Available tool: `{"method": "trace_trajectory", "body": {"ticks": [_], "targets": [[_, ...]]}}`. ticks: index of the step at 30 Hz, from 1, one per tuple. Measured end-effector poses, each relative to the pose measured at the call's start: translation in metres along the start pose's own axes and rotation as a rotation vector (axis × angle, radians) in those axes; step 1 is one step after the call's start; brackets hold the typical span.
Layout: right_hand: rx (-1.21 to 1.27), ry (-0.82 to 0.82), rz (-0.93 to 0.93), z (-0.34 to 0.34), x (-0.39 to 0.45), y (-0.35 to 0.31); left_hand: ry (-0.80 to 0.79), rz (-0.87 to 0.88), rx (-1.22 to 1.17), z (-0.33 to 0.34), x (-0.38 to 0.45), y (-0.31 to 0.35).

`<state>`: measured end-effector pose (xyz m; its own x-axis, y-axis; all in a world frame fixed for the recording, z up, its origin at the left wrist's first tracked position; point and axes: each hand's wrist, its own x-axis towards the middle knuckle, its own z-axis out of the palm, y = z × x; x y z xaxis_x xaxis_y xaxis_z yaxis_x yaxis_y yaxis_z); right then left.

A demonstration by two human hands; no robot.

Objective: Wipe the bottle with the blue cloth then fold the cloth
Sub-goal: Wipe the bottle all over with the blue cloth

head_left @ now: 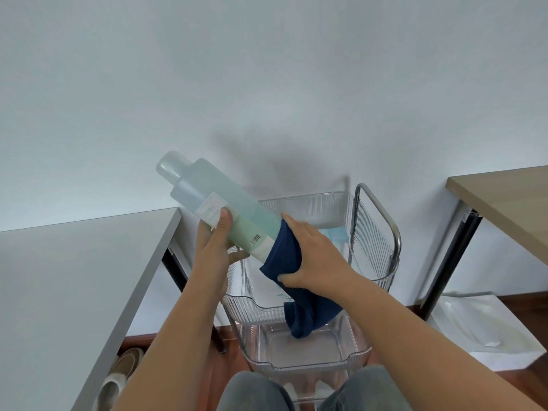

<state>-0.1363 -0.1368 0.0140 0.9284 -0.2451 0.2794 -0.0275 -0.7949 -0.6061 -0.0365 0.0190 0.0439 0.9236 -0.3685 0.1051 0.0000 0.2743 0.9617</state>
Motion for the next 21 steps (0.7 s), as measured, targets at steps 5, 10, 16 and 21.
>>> {"method": "trace_trajectory", "body": {"ticks": [5, 10, 16, 21], "targets": [[0.136, -0.064, 0.036, -0.018, 0.004, 0.007, -0.047, -0.013, -0.055, -0.003, 0.004, 0.001], [0.286, -0.004, 0.05, -0.022, 0.0, 0.013, -0.061, -0.012, -0.055, -0.002, 0.009, 0.004], [0.442, 0.286, 0.142, -0.014, -0.003, 0.02, -0.079, 0.005, 0.071, -0.008, 0.012, 0.002], [0.471, 0.208, 0.174, -0.006, 0.002, 0.018, -0.038, -0.022, 0.161, 0.0, 0.02, -0.009]]}}
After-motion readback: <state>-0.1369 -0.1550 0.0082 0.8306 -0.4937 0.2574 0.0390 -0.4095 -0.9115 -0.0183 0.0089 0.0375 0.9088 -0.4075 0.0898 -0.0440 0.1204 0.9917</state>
